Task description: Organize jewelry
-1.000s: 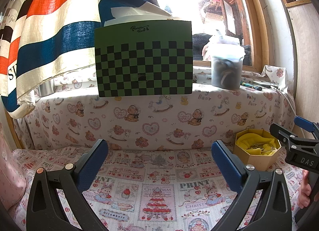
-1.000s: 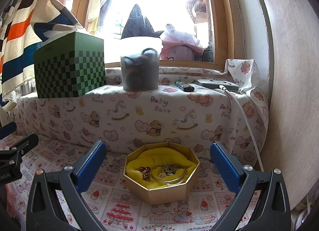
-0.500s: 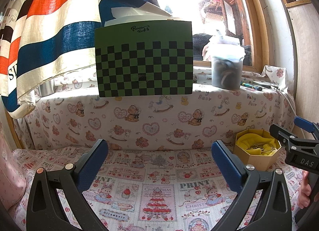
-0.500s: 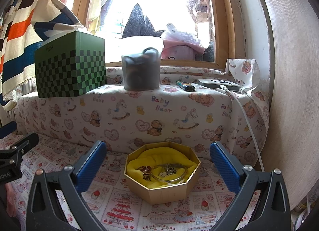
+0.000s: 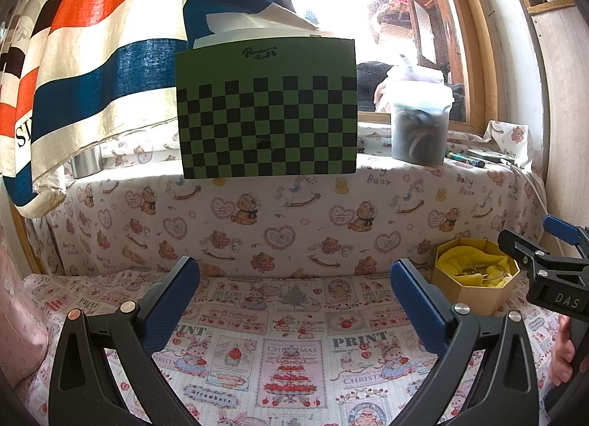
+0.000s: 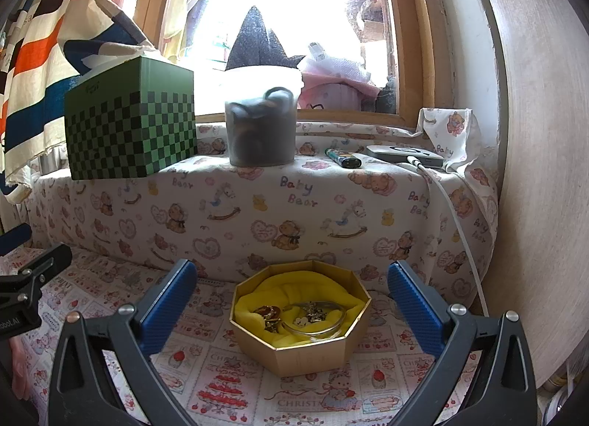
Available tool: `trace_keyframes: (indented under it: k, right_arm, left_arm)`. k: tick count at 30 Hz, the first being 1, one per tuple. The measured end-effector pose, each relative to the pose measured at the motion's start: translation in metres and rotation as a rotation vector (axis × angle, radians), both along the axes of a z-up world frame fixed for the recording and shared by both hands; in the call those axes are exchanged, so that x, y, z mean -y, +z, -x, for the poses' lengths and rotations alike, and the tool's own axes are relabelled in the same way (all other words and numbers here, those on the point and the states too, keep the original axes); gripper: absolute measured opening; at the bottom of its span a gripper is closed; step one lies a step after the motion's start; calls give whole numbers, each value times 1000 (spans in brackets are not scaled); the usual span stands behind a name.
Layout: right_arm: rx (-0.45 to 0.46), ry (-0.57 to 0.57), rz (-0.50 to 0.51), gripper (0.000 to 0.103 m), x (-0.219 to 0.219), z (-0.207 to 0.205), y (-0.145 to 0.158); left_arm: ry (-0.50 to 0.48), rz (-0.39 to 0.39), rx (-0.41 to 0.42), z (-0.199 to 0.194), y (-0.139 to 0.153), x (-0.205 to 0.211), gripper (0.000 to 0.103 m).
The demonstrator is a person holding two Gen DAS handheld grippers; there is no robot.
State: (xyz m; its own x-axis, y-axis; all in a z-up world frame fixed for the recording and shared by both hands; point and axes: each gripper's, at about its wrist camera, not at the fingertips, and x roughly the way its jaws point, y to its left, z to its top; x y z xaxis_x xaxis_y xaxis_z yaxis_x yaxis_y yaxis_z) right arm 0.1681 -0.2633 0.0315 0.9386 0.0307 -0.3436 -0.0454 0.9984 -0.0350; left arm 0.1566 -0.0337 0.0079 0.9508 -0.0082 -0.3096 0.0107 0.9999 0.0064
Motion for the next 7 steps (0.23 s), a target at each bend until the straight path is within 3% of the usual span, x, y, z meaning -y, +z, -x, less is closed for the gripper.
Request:
trace_keyframes:
  k: [7]
  right_arm:
    - [-3,2,1,103,0,0,0]
  left_arm:
    - [4,-2,-1,0,0,0,103]
